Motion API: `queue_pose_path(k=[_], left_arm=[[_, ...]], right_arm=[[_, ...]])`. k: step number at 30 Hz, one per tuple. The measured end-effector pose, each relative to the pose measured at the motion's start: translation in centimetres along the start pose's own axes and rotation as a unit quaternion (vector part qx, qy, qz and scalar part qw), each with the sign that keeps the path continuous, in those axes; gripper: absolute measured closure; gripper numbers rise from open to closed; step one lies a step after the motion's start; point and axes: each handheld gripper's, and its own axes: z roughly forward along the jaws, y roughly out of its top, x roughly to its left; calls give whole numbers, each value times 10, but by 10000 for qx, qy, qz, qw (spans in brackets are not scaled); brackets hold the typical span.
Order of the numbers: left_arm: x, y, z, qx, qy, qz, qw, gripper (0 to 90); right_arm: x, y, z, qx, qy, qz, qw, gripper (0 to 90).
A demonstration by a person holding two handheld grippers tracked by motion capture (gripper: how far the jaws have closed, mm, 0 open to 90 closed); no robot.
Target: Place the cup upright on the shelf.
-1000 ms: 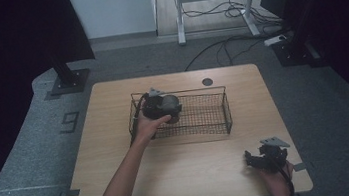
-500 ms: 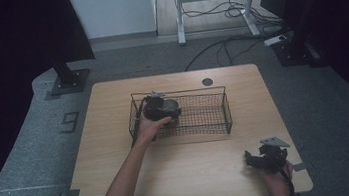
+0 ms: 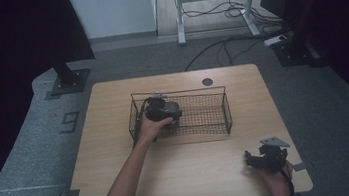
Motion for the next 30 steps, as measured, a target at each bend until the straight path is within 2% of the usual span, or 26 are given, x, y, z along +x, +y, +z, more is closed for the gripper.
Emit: queue_pose_path(k=[10, 30], left_arm=[[0, -1, 4, 193, 114, -67, 9997, 140], [-1, 0, -3, 52, 159, -92, 9998, 127]], right_arm=[[0, 0, 0, 1, 0, 0, 10000, 71], [0, 0, 0, 1, 0, 0, 10000, 71]])
